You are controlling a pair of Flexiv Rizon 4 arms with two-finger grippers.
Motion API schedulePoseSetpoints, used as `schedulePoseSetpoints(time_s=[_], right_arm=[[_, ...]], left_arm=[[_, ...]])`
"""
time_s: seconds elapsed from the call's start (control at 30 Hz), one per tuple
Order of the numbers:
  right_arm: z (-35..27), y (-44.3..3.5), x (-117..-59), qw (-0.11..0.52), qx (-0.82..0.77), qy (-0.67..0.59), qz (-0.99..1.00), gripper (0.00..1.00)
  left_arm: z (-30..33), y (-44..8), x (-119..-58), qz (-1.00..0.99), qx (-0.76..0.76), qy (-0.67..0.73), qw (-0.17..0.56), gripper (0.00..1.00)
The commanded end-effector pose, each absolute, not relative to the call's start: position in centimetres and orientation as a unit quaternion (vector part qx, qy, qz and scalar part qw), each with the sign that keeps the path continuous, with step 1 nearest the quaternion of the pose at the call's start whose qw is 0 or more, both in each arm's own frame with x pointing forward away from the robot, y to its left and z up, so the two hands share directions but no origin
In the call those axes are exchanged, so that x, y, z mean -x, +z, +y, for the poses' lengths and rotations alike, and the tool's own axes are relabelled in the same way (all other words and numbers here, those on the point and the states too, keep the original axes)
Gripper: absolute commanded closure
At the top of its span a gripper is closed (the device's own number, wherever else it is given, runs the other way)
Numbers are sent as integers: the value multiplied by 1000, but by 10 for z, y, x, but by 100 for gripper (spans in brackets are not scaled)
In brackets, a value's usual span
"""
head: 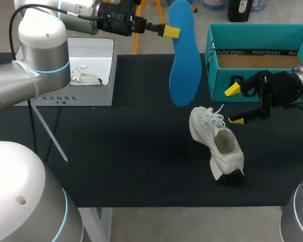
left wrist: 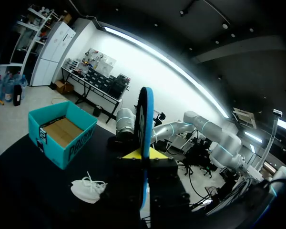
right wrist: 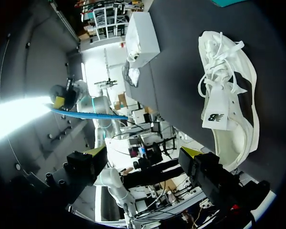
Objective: Take the shoe out of the shoebox, open the shoe tongue, remove and reinsert the insole, then place the shoe into the shoebox
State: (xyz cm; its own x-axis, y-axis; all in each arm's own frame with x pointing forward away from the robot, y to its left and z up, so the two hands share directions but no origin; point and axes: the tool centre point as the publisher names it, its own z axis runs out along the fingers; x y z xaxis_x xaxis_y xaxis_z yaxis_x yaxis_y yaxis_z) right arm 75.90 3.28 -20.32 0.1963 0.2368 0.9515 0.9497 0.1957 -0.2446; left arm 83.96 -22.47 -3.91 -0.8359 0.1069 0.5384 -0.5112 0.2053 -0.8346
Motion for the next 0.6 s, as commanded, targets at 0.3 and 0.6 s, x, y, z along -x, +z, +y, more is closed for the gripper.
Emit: schedulePoseSetpoints(time_s=[0.3, 0.6], right_arm=[[51, -180, -755, 576, 518, -328, -540, 0], [53, -176, -755, 578, 512, -335, -540, 0]], left_arm=[[-225, -39, -839, -735, -138, 615, 251, 100], [-225, -39, -839, -735, -138, 615, 251, 100]])
